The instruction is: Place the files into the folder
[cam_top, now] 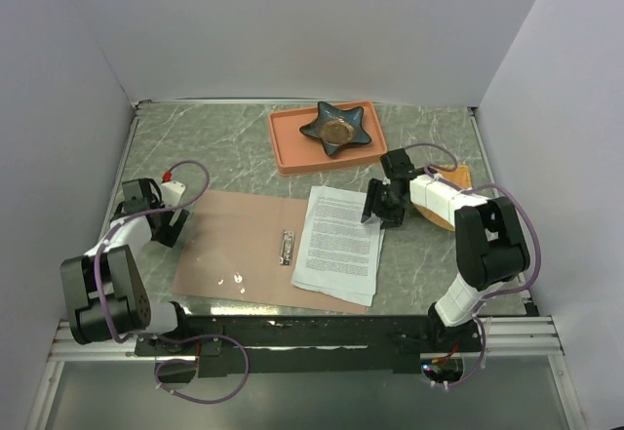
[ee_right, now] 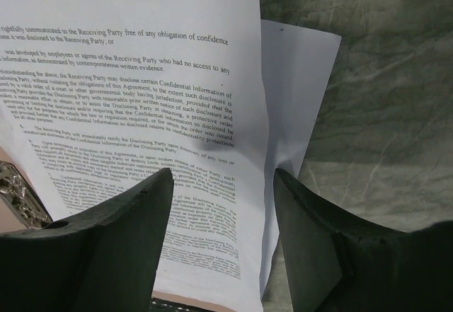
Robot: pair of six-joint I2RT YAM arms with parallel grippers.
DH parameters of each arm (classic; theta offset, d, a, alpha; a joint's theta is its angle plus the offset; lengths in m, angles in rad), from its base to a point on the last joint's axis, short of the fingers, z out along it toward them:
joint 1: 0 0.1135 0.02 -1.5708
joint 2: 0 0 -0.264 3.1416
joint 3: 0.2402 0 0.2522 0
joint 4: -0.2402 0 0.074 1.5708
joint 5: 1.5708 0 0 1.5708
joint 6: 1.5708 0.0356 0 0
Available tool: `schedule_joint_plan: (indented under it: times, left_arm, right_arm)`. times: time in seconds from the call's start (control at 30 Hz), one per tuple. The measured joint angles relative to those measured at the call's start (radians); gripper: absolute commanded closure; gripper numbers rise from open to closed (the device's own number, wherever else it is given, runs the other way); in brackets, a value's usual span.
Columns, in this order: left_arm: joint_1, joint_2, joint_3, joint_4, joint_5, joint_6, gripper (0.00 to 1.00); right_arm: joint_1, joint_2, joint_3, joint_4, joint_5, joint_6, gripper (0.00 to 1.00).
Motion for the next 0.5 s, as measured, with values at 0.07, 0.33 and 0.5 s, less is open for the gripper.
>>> schedule_joint_plan:
  times: [0.07,0.33,0.5]
  left_arm:
    - [0.000,0.027,0.006,0.005,-0.004,0.006,0.04]
    - [0.000,0.097,0.038,0.099,-0.023,0.012,0.04]
    - [-0.007,0.100,0.035,0.118,-0.027,0.015,0.04]
  right_arm:
    - [0.000,0.000,-0.012,0.012,-0.008,0.005,0.37]
    - [0.000,0.000,-0.057,0.070,-0.066,0.037,0.60]
    - [0.000,-0.001,-0.076,0.097,-0.103,0.053,0.89]
